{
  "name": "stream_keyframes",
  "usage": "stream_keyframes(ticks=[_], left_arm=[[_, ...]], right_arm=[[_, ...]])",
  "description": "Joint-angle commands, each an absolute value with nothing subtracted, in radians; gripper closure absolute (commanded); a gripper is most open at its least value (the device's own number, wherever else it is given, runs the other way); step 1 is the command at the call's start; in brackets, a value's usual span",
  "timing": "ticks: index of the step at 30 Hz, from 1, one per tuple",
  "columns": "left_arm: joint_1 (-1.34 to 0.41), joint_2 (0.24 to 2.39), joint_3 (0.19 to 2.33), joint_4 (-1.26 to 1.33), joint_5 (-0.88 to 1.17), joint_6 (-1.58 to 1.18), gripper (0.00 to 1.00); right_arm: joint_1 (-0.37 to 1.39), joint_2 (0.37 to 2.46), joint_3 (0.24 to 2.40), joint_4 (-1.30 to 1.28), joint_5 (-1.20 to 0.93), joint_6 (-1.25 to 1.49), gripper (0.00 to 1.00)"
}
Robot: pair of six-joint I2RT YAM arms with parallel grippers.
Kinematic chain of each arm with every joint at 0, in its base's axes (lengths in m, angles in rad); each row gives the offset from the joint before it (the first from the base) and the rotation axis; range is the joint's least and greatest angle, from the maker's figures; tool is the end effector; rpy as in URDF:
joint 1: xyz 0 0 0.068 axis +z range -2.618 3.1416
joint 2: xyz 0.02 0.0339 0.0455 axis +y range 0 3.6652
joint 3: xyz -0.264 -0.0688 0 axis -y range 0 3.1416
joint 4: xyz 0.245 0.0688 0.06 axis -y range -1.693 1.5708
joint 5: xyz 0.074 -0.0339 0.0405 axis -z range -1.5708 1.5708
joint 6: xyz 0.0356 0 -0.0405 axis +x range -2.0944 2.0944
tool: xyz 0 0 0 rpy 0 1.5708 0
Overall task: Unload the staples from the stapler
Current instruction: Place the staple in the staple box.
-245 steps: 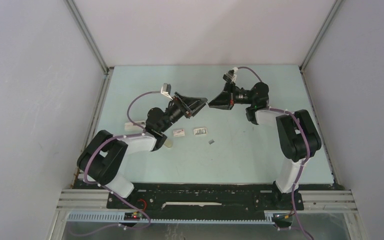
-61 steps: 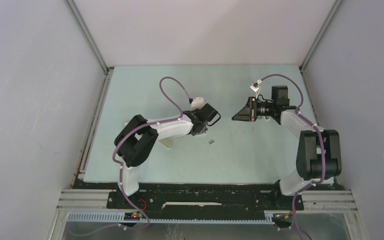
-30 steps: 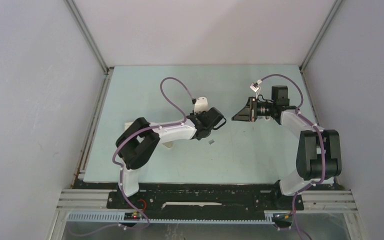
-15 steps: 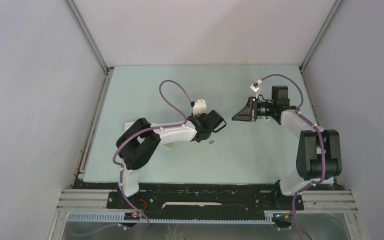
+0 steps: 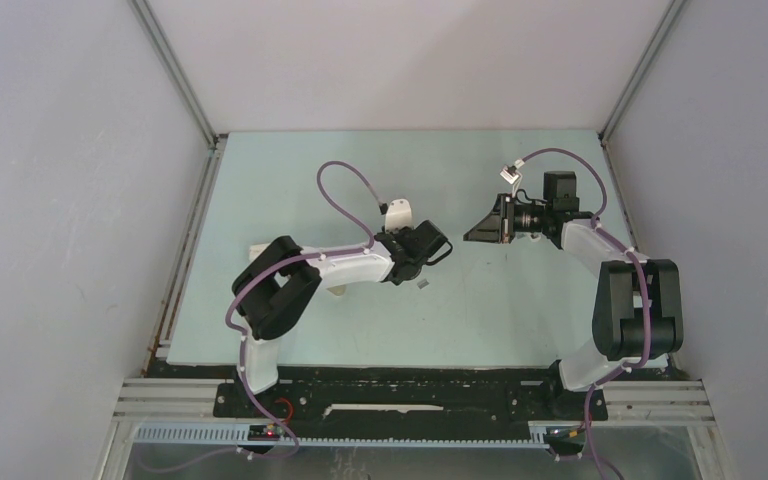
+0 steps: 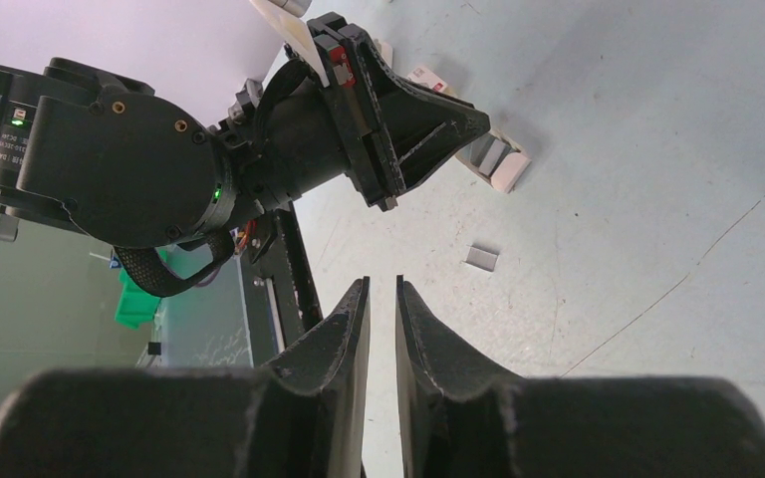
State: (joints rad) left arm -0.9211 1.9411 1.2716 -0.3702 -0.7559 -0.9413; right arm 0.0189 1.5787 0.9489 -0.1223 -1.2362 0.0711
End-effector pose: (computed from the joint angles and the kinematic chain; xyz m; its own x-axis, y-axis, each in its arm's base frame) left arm 0.2587 -0.3001 0.1685 -0.6056 -0.1752 -0.7763 -0.2042 0.9770 -0.0612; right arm 0.3173 0.0396 0.2231 -0.7308 0.0095 -0.6826 -0.6456 0.3154 0.6955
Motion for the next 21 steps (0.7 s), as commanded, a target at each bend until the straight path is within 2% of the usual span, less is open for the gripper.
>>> stream_keyframes(ticks=[1,21], left_arm=[[-0.926,1.921,1.253,-0.381,-0.793,-0.969,0.81],[-0.923,1.925,1.238,-0.394,-0.793,-0.979,0.81]], right_arm=[[0.009,1.578,0.98,-0.109,-1.258,0.057,0.77],[0.008,1.581,0.98,-0.106,-1.263,0.063,0.77]])
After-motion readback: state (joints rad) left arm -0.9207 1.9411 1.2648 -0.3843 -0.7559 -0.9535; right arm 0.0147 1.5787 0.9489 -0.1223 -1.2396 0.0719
